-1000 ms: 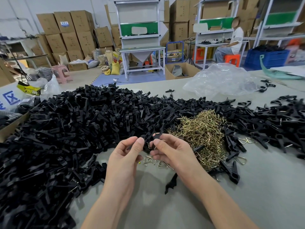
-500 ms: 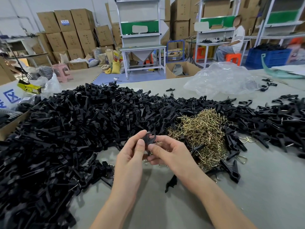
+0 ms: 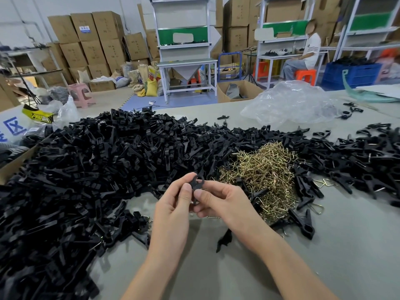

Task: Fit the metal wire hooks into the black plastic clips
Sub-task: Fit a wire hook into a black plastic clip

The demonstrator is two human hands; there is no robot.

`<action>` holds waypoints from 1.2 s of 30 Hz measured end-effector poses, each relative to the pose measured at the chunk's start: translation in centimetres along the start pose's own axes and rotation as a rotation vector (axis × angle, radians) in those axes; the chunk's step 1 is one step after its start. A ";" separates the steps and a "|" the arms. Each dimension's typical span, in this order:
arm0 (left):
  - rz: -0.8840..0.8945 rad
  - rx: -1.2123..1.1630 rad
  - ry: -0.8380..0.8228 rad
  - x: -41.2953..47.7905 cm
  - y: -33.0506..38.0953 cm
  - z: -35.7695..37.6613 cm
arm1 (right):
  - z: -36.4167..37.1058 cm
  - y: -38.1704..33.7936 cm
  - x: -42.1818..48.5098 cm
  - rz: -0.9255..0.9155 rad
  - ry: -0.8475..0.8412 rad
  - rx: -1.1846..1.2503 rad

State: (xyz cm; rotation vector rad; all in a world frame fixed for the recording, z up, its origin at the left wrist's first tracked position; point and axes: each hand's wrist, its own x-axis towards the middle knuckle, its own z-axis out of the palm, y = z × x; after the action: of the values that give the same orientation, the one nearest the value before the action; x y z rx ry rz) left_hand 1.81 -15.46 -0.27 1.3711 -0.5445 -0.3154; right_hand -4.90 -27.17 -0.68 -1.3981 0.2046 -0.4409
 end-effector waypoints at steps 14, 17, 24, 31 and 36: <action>0.094 0.162 0.064 -0.8 0.7 0.4 | 0.0 0.5 0.2 -0.069 0.031 -0.098; 0.122 0.164 0.095 -0.6 0.6 0.2 | -0.3 0.4 0.2 -0.085 0.072 -0.095; 0.330 0.928 -0.063 -0.6 -1.3 -0.6 | -1.9 -0.3 0.7 -0.175 0.410 0.011; 0.335 1.259 -0.179 -0.8 -2.3 -0.1 | -2.0 0.1 1.0 -0.206 0.490 0.002; 0.303 1.290 -0.155 -0.7 -2.5 0.4 | -1.9 0.1 1.0 -0.212 0.490 -0.017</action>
State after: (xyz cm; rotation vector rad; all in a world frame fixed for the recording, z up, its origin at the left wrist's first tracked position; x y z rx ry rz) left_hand 1.21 -15.88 -2.77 2.4565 -1.1714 0.2592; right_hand -4.72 -29.31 -1.01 -1.3144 0.4596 -0.9595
